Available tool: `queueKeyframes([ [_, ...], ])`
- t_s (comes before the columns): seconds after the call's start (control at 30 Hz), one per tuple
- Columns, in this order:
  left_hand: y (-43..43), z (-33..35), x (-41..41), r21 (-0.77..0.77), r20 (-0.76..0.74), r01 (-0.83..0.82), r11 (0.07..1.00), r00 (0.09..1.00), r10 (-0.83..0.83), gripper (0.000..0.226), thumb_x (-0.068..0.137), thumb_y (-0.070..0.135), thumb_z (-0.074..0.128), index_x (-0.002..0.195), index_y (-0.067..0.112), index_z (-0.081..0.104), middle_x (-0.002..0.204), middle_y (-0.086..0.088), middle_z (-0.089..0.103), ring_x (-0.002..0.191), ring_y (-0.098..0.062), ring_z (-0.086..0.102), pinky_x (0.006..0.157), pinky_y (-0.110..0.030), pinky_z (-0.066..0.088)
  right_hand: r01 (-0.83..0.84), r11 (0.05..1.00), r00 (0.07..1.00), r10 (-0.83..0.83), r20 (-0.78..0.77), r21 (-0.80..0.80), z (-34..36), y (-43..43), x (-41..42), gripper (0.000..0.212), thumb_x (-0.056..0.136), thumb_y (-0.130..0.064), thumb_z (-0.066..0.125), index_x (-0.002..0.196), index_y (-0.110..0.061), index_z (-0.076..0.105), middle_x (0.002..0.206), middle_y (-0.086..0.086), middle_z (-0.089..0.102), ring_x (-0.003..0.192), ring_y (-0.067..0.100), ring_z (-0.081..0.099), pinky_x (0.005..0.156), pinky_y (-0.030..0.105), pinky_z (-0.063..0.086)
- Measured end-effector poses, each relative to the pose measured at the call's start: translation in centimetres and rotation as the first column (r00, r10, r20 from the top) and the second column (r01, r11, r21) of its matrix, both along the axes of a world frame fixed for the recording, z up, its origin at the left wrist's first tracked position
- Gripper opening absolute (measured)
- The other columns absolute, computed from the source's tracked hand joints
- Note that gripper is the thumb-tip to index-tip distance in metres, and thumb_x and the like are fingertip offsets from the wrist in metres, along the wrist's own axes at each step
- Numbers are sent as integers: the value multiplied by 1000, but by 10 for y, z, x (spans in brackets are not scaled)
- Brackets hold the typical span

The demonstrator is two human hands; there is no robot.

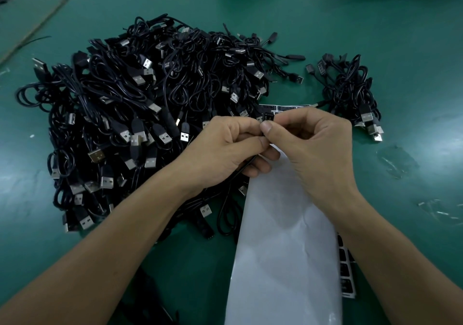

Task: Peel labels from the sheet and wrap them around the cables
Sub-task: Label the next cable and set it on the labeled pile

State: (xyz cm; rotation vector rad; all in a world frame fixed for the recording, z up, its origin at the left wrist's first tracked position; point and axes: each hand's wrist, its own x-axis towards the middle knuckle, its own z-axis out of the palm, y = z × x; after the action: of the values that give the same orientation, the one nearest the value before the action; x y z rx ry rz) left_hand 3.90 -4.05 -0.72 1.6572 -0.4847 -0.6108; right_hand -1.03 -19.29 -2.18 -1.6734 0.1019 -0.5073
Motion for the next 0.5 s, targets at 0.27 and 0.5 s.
queueKeyframes([
  [0.27, 1, -1, 1, -7, 5, 10, 1000, 1000, -10, 17, 101, 7, 56, 99, 14, 72, 82, -2, 75, 68, -11, 70, 60, -20, 55, -6, 1000, 1000, 6, 7, 17, -1, 0, -1, 11, 81, -10, 83, 82, -16, 73, 73, -3, 73, 62, 9, 69, 61, 15, 52],
  [0.5, 1, -3, 2, -5, 8, 15, 1000, 1000, -15, 16, 100, 7, 57, 100, 14, 71, 84, -3, 76, 68, -12, 71, 60, -20, 55, -5, 998, 1000, 5, 0, 60, -1, -2, -1, 39, 76, -12, 87, 94, -23, 54, 77, -1, 75, 68, 16, 73, 66, 24, 57],
])
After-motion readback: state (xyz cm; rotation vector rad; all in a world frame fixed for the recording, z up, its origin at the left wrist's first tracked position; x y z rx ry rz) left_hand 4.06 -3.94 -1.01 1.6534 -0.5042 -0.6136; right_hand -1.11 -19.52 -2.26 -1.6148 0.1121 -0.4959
